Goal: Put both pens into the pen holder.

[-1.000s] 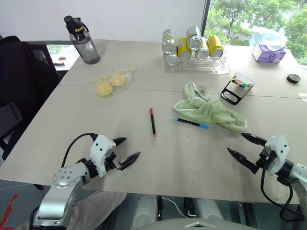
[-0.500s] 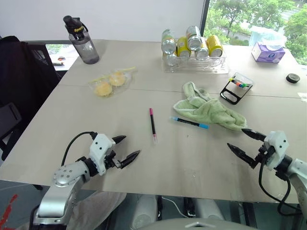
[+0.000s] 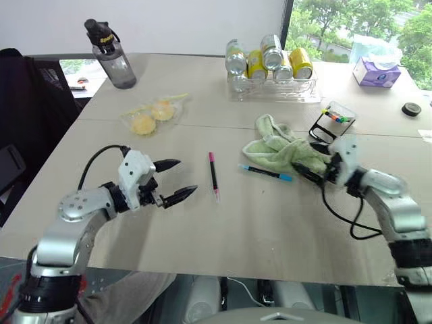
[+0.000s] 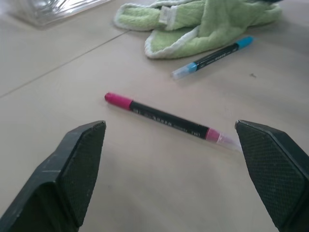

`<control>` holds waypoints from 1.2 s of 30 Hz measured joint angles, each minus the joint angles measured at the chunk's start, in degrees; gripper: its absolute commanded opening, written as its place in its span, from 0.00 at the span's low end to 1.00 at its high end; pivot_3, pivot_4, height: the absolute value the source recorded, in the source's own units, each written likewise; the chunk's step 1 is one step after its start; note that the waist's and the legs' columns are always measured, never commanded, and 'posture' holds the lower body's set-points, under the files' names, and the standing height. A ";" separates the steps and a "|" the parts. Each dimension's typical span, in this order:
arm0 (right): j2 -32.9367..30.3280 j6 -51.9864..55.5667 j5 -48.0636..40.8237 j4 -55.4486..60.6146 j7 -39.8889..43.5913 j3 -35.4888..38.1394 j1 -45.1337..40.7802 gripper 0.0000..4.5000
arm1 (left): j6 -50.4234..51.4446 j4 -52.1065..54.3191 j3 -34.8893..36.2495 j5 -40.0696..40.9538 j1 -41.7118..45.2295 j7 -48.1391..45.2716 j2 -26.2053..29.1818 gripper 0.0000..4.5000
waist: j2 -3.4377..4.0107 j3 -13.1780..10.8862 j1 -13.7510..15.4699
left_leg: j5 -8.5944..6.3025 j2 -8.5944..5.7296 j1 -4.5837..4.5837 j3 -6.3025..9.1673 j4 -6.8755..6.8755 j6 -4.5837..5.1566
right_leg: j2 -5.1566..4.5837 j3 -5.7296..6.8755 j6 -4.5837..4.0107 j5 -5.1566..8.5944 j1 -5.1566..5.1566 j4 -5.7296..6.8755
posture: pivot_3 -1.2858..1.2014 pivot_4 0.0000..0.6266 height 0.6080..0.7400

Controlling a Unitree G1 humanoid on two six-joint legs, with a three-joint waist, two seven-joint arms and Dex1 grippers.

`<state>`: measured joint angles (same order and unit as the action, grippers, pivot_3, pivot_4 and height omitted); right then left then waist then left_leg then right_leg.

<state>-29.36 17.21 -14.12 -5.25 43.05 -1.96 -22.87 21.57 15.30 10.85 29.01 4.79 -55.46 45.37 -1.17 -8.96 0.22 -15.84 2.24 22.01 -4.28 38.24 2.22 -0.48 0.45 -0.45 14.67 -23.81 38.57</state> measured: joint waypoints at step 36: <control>2.49 14.53 -25.19 11.91 1.33 19.13 -6.99 0.02 | 10.24 4.31 0.44 8.89 10.77 -4.78 7.15 1.00 | -0.08 -0.24 -0.55 | -0.01 -0.01 0.24 0.14 0.01 0.00 | -0.10 0.21 0.05 -0.02 -0.03 -0.12 | 0.52 0.24 1.00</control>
<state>-26.87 31.74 -39.31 6.66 44.38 17.18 -29.86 31.81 19.61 11.29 37.90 15.56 -60.24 52.52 -1.25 -9.21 -0.32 -15.85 2.24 22.25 -4.14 38.25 2.23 -0.58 0.67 -0.40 14.65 -23.84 38.44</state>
